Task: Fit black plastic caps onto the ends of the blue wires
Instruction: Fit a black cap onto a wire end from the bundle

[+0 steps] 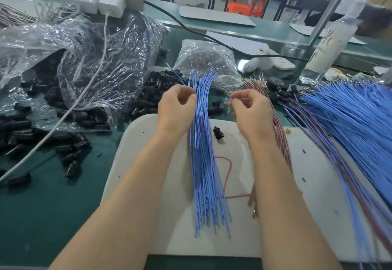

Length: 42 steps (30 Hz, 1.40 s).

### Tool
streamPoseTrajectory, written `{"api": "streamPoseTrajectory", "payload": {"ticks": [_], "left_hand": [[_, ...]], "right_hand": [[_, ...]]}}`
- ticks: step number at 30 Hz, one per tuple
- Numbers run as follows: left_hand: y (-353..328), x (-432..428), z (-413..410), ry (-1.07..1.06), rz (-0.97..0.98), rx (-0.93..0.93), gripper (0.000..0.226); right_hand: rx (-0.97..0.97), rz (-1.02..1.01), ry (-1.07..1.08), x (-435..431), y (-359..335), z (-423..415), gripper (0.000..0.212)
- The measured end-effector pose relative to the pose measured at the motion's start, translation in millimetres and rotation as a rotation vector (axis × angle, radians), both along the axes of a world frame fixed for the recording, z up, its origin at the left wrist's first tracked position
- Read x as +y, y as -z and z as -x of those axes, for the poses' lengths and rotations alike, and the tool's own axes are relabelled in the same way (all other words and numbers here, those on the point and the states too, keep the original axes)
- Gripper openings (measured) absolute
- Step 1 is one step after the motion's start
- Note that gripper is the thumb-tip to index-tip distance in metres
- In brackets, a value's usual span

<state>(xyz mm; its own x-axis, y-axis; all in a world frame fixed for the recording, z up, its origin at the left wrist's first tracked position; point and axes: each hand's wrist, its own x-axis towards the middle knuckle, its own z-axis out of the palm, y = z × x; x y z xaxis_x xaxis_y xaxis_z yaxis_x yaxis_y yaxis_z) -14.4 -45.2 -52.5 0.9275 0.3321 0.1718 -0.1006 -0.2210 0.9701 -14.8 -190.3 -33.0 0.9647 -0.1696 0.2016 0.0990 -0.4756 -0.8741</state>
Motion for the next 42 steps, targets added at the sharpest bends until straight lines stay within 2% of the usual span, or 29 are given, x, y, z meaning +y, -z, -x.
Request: {"api": "streamPoseTrajectory", "payload": {"ticks": [2,4,6,8,10,14,16,18,24,30,32,34,36,39,42], "left_hand": [[-1.4,3.7,-0.2,-0.013,0.131,0.037,0.010],[-3.2,4.3,-0.1,-0.013,0.294,0.084,0.012],[-4.9,5.8,-0.7,-0.011,0.388,0.110,0.012],[-5.6,7.3,-1.4,0.000,0.404,0.122,0.010],[-5.8,7.9,-1.2,0.038,0.352,0.133,0.007],[-7.0,1.5,4.9,0.265,0.189,0.149,0.005],[-7.2,-3.1,7.4,0.365,0.148,0.136,0.009],[-8.2,-5.4,8.9,0.398,0.156,0.131,0.011],[-6.5,-1.6,6.9,0.310,0.185,0.122,0.014],[-6.9,-0.3,4.8,0.209,0.292,0.135,0.017],[-6.4,-0.8,4.3,0.200,0.318,0.144,0.011],[-6.0,-0.9,3.6,0.158,0.326,0.131,0.005],[-6.4,0.7,2.2,0.090,0.337,0.112,0.003],[-9.7,4.8,1.5,0.051,0.540,0.092,0.005],[-14.3,7.2,1.3,0.098,0.851,0.080,0.004]], "right_hand": [[0.194,0.248,-0.163,-12.9,-7.2,7.2,0.006],[0.370,0.385,-0.292,-16.5,-9.8,11.1,0.021],[0.403,0.452,-0.332,-8.4,-9.5,12.7,0.022],[0.372,0.473,-0.345,-0.4,-7.1,11.5,0.013],[0.298,0.380,-0.292,1.1,-4.7,8.4,0.006],[0.063,-0.030,-0.026,-4.0,-3.9,2.5,0.010],[0.053,-0.204,-0.036,1.7,-1.9,2.8,0.013],[0.066,-0.277,-0.080,9.6,1.0,2.8,0.012],[0.097,-0.477,-0.213,18.5,4.2,2.2,0.019],[0.024,-0.255,-0.138,15.1,8.0,-0.6,0.014],[-0.030,-0.152,-0.111,13.9,8.6,0.3,0.014],[-0.084,0.037,-0.080,13.1,9.5,1.6,0.010],[-0.006,0.266,-0.110,15.5,10.5,3.3,0.008],[0.219,0.531,-0.155,23.3,15.1,4.2,0.028],[0.229,0.528,-0.143,27.6,15.3,4.4,0.023]]}}
